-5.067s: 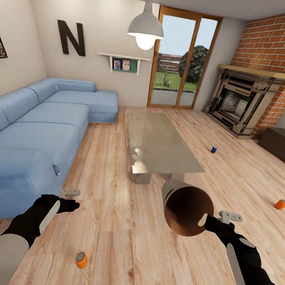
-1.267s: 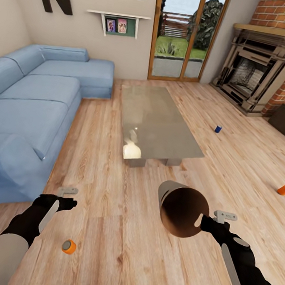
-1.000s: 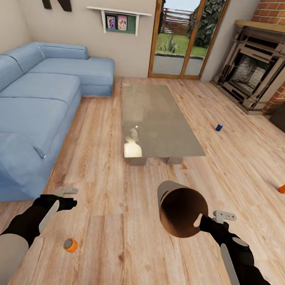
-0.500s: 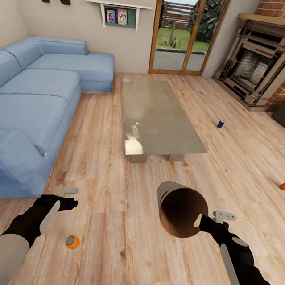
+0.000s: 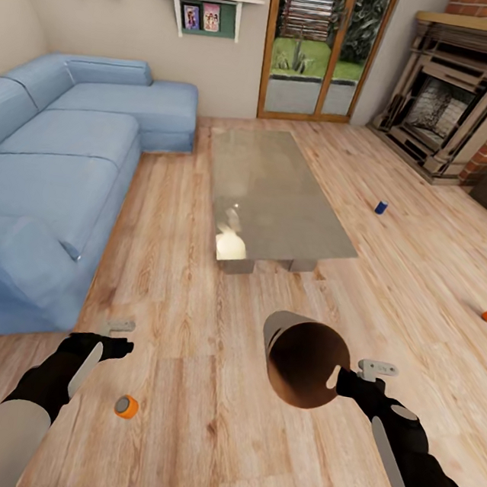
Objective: Put the three can of soda from the living room inside the tash can in the kitchen.
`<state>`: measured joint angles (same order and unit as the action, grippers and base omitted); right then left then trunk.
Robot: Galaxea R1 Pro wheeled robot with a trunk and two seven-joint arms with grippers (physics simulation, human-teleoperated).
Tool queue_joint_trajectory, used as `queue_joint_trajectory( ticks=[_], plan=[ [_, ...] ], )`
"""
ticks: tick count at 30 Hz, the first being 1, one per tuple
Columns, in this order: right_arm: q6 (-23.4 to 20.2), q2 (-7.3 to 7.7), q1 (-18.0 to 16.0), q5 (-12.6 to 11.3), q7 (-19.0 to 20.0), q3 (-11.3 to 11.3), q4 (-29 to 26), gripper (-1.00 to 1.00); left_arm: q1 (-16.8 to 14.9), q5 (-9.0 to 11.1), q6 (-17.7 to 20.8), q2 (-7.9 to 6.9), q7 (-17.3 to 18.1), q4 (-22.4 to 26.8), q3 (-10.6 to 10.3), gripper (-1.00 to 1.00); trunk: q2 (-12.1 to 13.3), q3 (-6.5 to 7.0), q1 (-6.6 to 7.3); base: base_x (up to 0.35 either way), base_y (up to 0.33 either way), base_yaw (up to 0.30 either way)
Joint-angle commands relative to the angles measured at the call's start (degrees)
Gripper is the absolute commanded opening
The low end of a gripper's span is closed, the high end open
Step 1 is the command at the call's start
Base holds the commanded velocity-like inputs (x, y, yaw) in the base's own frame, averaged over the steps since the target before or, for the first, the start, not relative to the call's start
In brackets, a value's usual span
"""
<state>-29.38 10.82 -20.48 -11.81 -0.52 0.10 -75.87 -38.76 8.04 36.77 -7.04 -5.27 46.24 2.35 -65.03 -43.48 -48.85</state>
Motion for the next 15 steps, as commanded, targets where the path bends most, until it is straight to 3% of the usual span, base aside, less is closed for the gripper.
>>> queue_joint_trajectory(
  ticks=[1,15],
  plan=[
    [0.03,-0.01,-0.04,-0.50,0.41,0.01,-0.07,-1.00,0.00,-0.02,-0.01,0.00,0.00,-0.01,-0.01,1.00,0.00,-0.08,0.00,0.000,0.000,0.102],
    [0.03,-0.01,-0.05,-0.42,0.35,0.08,-0.05,-1.00,0.00,-0.34,-0.50,0.01,0.08,-0.06,-0.06,1.00,0.00,-1.24,0.00,0.000,0.000,0.129]
  ],
)
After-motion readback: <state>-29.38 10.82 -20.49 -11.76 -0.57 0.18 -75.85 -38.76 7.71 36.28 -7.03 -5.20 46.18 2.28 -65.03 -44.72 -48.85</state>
